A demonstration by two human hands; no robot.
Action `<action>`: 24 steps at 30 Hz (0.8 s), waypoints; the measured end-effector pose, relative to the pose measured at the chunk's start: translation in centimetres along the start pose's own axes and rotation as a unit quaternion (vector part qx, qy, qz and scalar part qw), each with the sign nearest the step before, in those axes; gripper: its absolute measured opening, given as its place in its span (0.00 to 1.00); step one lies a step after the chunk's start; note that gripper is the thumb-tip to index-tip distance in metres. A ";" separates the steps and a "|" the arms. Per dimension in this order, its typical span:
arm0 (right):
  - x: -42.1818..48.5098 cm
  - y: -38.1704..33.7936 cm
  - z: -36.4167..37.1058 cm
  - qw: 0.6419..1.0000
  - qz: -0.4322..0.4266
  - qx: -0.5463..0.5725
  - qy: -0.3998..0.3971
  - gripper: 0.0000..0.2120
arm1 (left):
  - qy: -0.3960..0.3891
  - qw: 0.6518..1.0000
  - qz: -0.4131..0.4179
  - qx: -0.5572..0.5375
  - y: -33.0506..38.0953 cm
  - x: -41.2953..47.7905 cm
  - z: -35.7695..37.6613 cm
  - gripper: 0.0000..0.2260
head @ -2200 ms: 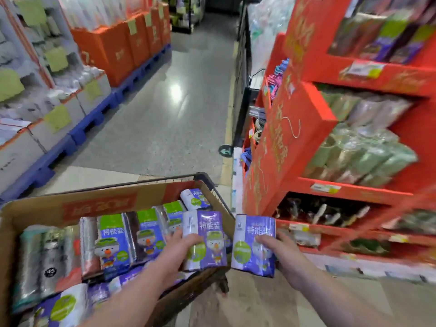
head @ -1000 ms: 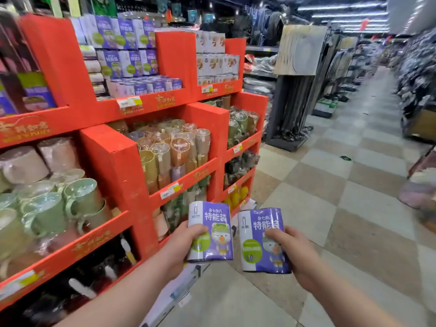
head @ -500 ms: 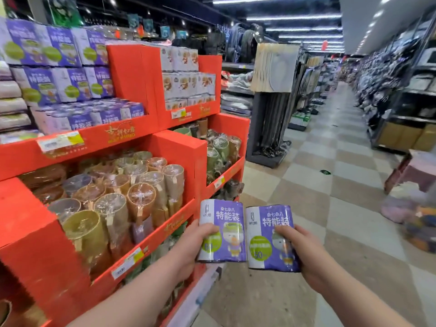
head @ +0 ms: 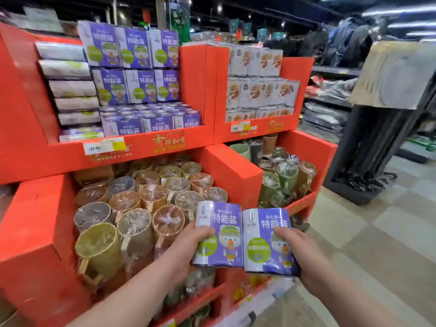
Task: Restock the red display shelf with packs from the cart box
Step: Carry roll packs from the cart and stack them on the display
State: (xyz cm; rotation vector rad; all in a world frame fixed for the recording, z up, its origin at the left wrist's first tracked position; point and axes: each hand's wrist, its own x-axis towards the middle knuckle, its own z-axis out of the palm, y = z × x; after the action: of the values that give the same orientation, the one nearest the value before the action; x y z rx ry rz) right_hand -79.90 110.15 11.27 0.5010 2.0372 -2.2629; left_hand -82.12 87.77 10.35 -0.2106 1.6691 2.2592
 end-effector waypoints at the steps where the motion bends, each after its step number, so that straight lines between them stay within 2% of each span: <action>1: 1.6 -0.8 0.0 1.000 -0.003 -0.009 -0.022 0.07 | 0.023 1.000 0.008 -0.001 0.5 0.6 0.2 0.20; 4: 6.1 -3.3 0.4 0.996 -0.013 -0.029 -0.081 0.07 | 0.080 0.996 0.035 0.006 1.9 1.9 0.8 0.21; 8: 10.6 -5.3 3.2 0.984 0.003 -0.041 -0.172 0.12 | 0.148 0.987 0.061 -0.013 3.2 1.7 0.1 0.23; 10: 11.8 -6.1 5.3 0.975 -0.003 -0.055 -0.216 0.11 | 0.207 0.975 0.071 -0.035 3.8 1.1 -0.5 0.22; 11: 12.3 -6.4 6.4 0.970 -0.010 -0.060 -0.236 0.10 | 0.226 0.970 0.078 -0.045 4.4 0.8 -0.8 0.20; 13: 12.9 -7.2 8.9 0.960 -0.025 -0.071 -0.271 0.09 | 0.258 0.961 0.094 -0.040 5.5 0.5 -1.6 0.09; 14: 13.2 -7.6 10.1 0.954 -0.029 -0.072 -0.291 0.09 | 0.264 0.959 0.101 -0.031 6.4 0.6 -2.1 0.05; 18: 14.0 -9.6 14.8 0.935 -0.027 -0.080 -0.345 0.13 | 0.207 0.964 0.154 -0.071 8.3 -0.4 -5.1 0.08; 21: 14.5 -11.6 18.0 0.924 -0.052 -0.084 -0.368 0.14 | 0.271 0.947 0.162 -0.062 11.0 0.7 -6.8 0.09; 24: 15.5 -14.0 21.3 0.927 -0.112 -0.084 -0.347 0.09 | 0.260 0.943 0.195 -0.073 13.4 1.1 -9.2 0.09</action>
State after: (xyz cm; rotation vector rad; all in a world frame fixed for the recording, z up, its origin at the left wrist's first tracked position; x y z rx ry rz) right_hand -102.44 93.86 22.08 -0.5076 1.9207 -1.9239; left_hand -88.38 75.74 19.26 -0.6085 1.9282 2.8088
